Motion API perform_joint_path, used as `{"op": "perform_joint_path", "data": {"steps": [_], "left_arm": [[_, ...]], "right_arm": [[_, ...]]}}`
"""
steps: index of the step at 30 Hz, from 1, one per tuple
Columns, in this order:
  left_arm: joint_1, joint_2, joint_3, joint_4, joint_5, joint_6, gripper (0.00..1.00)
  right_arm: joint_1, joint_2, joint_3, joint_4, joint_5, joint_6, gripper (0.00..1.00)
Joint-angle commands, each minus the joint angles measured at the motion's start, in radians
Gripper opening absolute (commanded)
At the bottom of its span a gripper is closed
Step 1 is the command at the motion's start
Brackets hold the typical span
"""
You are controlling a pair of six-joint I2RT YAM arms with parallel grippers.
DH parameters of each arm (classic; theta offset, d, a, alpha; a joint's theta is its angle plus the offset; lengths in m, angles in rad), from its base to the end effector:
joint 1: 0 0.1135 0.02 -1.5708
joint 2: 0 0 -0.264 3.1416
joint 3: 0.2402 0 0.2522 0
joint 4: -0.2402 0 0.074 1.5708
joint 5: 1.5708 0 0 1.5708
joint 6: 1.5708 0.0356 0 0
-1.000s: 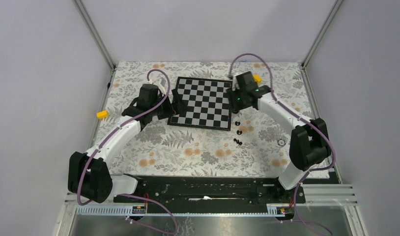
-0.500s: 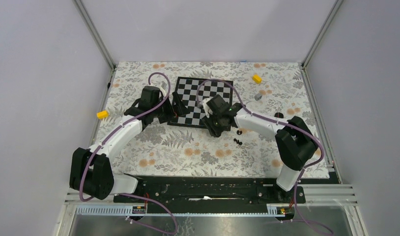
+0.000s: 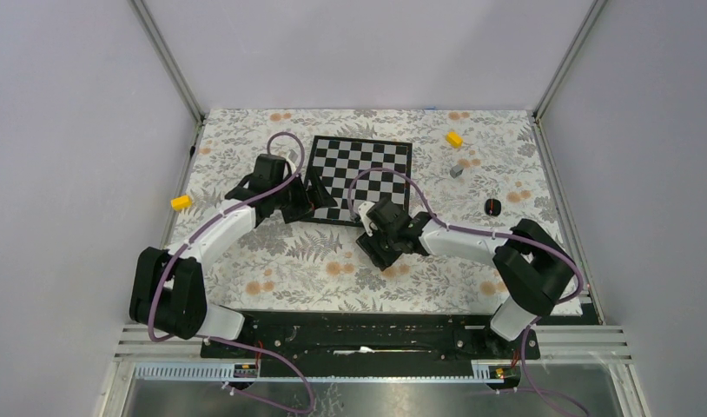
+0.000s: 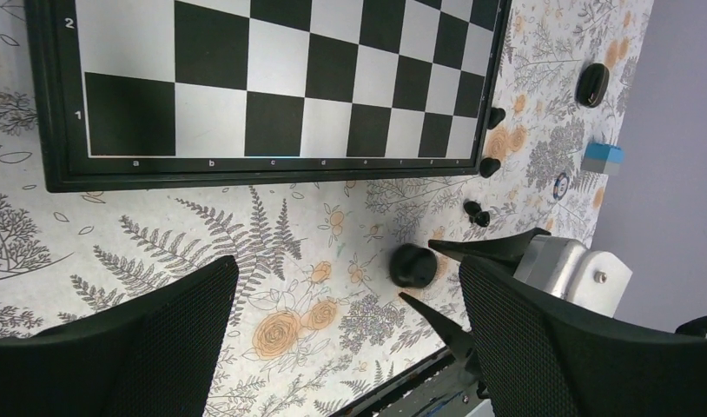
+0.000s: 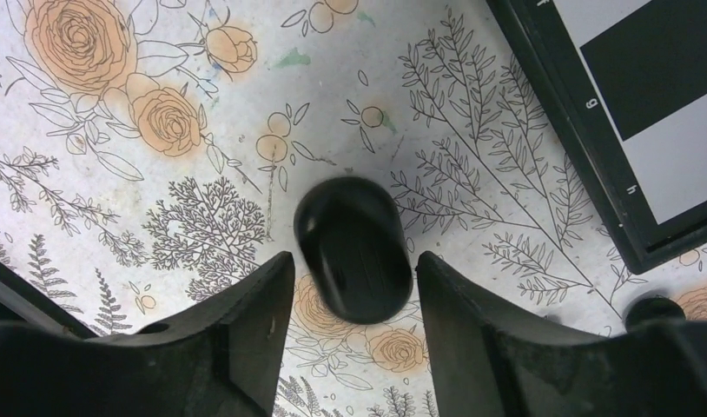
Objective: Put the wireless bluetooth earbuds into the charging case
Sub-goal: Place the charging case at the center of the board, then pick up the charging case from the center of the board.
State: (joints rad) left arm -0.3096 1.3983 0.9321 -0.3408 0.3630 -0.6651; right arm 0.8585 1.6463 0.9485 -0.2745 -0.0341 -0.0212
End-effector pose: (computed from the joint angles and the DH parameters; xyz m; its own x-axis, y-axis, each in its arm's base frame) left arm 0.2768 -0.1018 0.2396 -0.8614 -0.3302 -0.3860 -0.0163 0.7775 -0.6286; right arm 0.2134 0.2490 0.1748 -0.5236 -0.6387 -0.5639 -0.7802 0.6253 0.0162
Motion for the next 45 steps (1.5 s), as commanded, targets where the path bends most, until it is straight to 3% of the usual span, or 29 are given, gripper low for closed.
{"op": "perform_joint_path", "data": {"steps": [1, 5, 13, 22, 26, 30, 35, 39, 45], "left_arm": [[0.001, 0.002, -0.024, 0.061, 0.062, -0.021, 0.99], [-0.024, -0.006, -0.035, 0.053, 0.007, -0.016, 0.99], [-0.075, 0.002, -0.068, 0.07, 0.021, -0.004, 0.99], [-0.108, 0.037, -0.059, 0.087, 0.06, 0.018, 0.99], [-0.114, 0.042, -0.063, 0.087, 0.06, 0.013, 0.99], [-0.114, 0.042, -0.072, 0.114, 0.072, -0.004, 0.99], [-0.115, 0.062, -0.079, 0.145, 0.083, -0.036, 0.99], [-0.12, 0.06, -0.086, 0.157, 0.067, -0.06, 0.99], [-0.12, 0.06, -0.088, 0.159, 0.077, -0.059, 0.99]], "right_arm": [[0.025, -0.01, -0.018, 0.07, 0.029, 0.015, 0.64], [0.034, -0.014, -0.034, 0.073, 0.028, 0.062, 0.79], [0.034, -0.157, -0.152, 0.115, 0.158, 0.198, 0.84], [0.001, -0.209, -0.198, 0.064, 0.272, 0.335, 0.82], [-0.07, -0.269, -0.218, 0.063, 0.256, 0.432, 0.8], [-0.148, -0.384, -0.251, 0.1, 0.14, 0.579, 0.72], [-0.148, -0.383, -0.24, 0.11, 0.078, 0.66, 0.64], [-0.137, -0.371, -0.279, 0.14, 0.078, 0.782, 0.63], [-0.037, -0.292, -0.236, 0.128, 0.103, 0.748, 0.63]]}}
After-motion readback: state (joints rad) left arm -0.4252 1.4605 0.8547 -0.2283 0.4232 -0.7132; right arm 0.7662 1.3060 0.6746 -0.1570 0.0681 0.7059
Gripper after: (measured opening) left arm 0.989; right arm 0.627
